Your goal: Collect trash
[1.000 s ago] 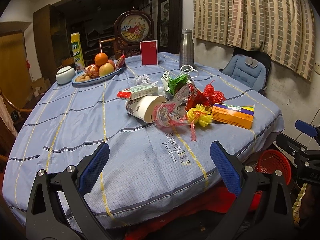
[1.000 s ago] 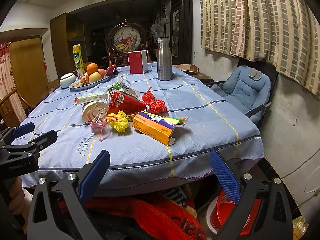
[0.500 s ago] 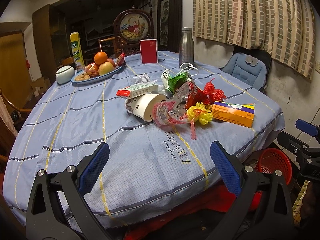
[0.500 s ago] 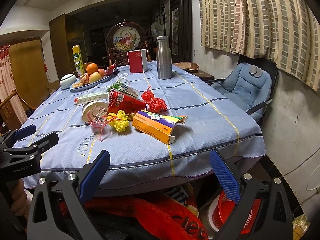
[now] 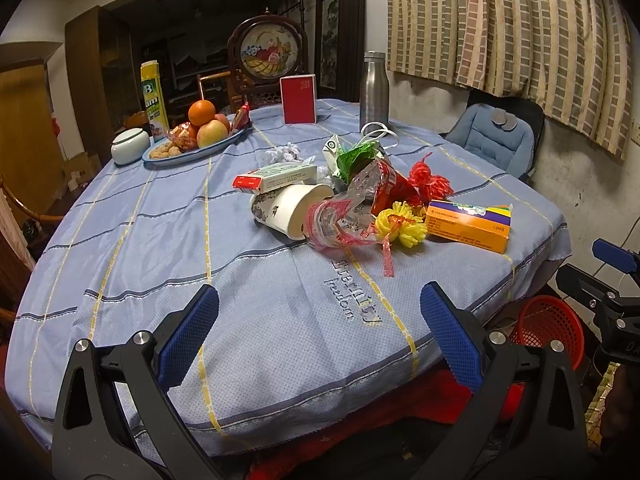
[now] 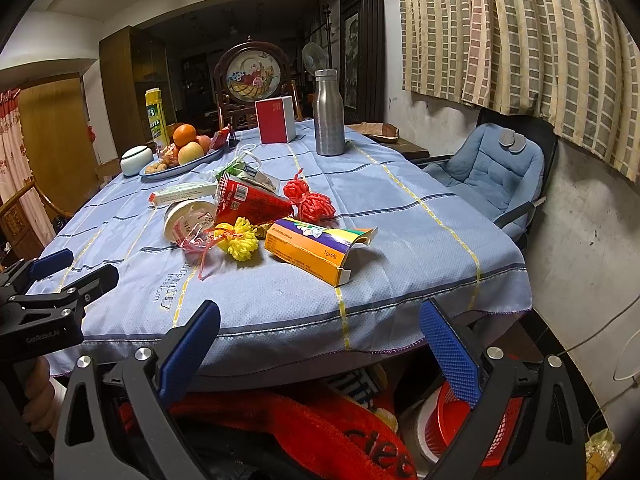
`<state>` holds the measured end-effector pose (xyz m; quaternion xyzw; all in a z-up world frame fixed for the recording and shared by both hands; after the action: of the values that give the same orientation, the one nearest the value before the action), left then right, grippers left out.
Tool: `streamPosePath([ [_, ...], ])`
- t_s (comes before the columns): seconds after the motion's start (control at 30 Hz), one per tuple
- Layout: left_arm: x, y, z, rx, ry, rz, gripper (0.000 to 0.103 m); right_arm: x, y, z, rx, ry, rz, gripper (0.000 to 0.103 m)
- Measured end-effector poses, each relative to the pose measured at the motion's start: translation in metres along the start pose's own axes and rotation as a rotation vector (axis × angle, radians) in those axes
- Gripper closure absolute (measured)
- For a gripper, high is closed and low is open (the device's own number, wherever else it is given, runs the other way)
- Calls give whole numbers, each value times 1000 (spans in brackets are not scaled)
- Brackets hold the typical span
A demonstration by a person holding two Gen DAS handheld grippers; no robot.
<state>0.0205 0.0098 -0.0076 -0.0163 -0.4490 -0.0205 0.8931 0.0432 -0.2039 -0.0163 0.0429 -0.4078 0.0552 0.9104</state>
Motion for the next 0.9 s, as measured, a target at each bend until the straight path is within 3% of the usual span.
streamPosePath([
  [0.9, -5, 4, -13, 2, 41, 7, 7, -5, 0, -10, 3, 35, -2, 6],
])
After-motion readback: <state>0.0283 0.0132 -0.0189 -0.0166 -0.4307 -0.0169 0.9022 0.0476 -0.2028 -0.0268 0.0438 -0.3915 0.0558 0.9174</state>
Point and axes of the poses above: each gripper's, at about its wrist camera, not at the fingertips, and z roughly against the way its jaws point, y to its left, x to its top, the point moved 4 cm from there along -z, roughly the way its jaws point, and after that the axes turned 6 degrees about -x, right-handed, at the moved point
